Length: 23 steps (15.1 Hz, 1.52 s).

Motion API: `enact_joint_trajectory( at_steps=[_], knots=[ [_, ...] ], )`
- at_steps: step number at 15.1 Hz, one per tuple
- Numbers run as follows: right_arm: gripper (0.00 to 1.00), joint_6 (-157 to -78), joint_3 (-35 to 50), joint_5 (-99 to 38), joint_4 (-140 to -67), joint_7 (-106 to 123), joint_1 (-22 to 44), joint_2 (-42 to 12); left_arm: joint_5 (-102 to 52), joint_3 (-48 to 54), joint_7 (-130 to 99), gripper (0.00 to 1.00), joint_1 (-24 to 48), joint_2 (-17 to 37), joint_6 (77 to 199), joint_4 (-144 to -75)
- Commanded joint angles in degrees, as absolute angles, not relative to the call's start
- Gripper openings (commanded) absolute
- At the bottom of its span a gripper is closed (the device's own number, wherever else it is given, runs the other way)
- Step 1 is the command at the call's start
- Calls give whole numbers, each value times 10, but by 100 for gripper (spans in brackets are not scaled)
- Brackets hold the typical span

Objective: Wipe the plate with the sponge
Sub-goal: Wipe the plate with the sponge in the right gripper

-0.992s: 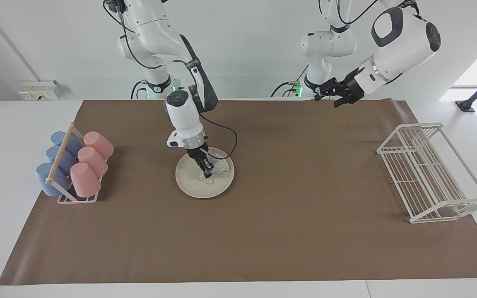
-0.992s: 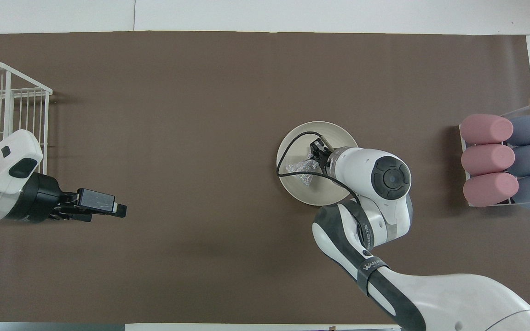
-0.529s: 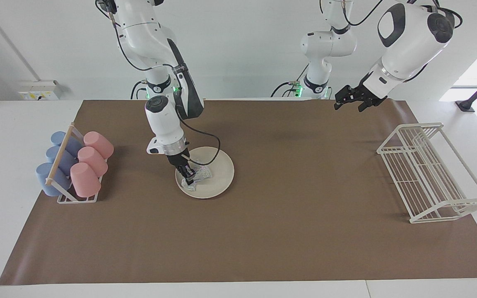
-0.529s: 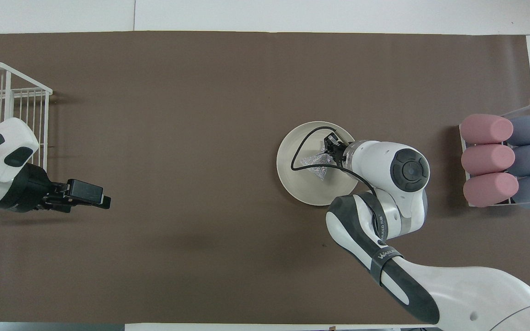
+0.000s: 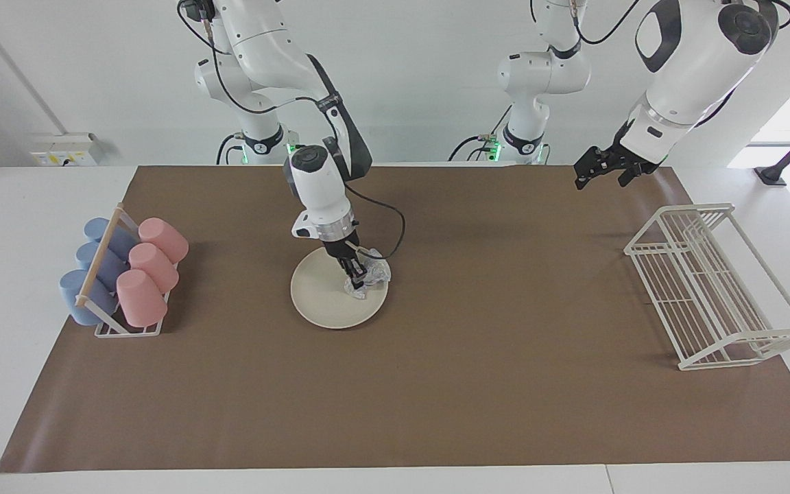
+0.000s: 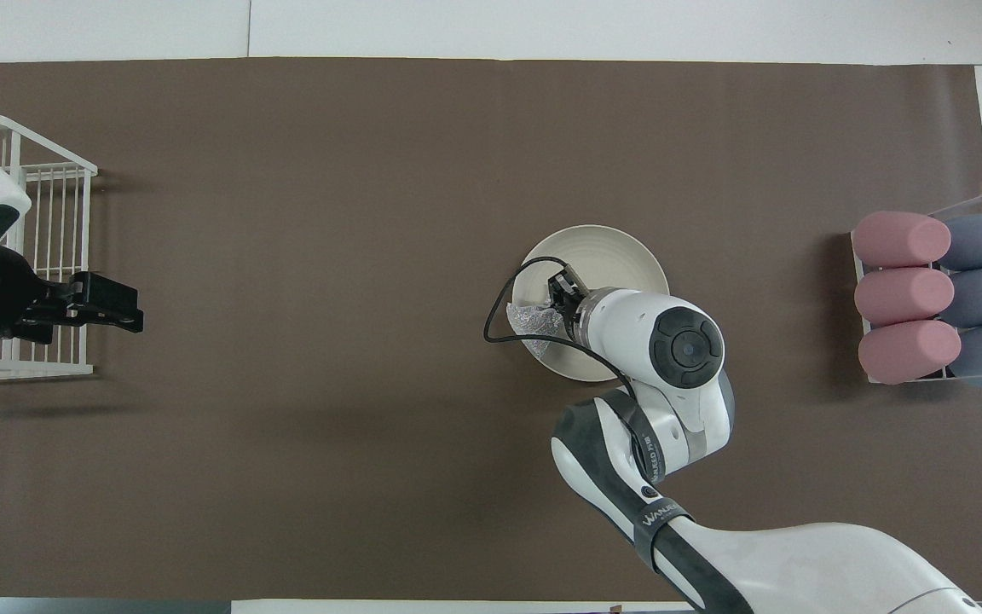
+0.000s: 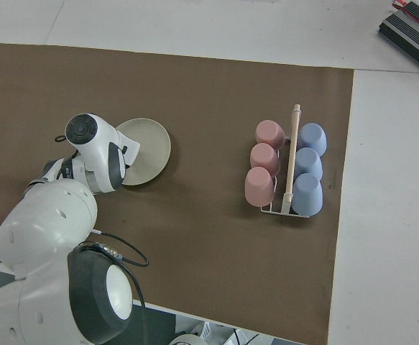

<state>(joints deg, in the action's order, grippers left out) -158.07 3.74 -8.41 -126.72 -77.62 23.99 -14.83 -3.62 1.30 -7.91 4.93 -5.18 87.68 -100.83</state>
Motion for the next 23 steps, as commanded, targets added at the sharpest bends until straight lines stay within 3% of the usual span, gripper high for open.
enact_joint_trajectory(
  at_steps=[1, 4, 9, 20, 23],
  knots=[
    [0, -1586, 40, -94, -1274, -716, 217, -171, -4, 14, -90, 100, 54, -25, 834, -956],
    [0, -1584, 40, -94, -1274, -615, 168, -172, -3, 14, -89, 100, 55, 1, 809, -907],
    [0, -1575, 40, -94, -1276, -505, 117, -172, 11, 12, -91, 100, 65, 6, 827, -903],
    [0, -1573, 40, -94, -1279, -736, 227, -167, -17, 8, -94, 100, 65, 6, 862, -904],
    [0, -1507, 39, -95, -1247, -737, 225, -150, -16, 8, -93, 100, 64, 5, 863, -906]
  ],
)
